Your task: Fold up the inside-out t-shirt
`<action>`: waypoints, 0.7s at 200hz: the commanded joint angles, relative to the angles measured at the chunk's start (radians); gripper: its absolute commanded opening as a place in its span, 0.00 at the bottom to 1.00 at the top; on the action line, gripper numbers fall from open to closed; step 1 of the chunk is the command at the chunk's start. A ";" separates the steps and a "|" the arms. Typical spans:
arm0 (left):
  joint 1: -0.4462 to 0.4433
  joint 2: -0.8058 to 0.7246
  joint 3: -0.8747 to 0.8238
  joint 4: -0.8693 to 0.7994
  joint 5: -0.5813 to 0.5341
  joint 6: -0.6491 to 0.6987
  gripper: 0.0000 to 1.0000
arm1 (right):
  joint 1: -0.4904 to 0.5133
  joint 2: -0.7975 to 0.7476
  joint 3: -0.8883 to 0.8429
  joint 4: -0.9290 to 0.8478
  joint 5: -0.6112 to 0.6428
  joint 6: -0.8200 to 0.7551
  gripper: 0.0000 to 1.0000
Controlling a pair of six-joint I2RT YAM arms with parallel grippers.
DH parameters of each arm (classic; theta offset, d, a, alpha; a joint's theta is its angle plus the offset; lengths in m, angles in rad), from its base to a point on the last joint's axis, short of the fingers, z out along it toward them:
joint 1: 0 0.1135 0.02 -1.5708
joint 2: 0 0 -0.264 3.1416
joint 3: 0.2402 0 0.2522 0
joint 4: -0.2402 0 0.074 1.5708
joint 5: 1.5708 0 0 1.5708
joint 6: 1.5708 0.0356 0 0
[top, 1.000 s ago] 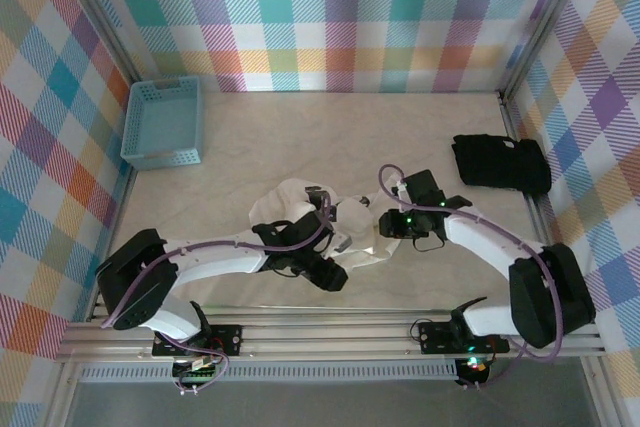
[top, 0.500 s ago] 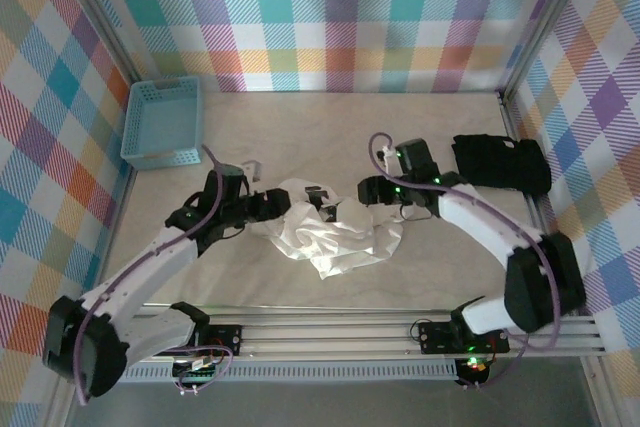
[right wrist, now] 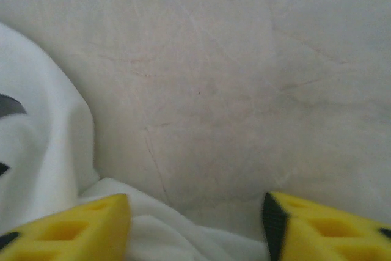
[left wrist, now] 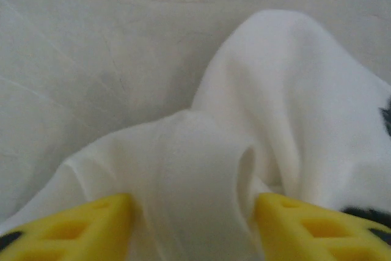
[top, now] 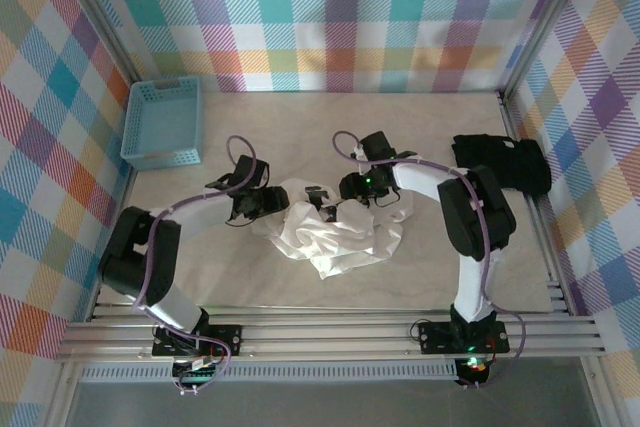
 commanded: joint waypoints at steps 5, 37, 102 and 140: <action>0.008 0.032 0.049 0.090 0.041 0.027 0.31 | 0.003 -0.027 0.020 -0.002 0.016 -0.021 0.30; 0.009 -0.044 0.101 0.124 0.038 0.072 0.02 | -0.029 -0.167 0.025 0.065 0.030 -0.070 0.00; 0.012 -0.414 0.202 0.214 0.096 0.159 0.00 | -0.116 -0.584 -0.004 0.206 0.048 -0.123 0.00; 0.012 -0.572 0.174 0.335 0.283 0.141 0.00 | -0.116 -0.788 -0.155 0.255 -0.004 -0.121 0.01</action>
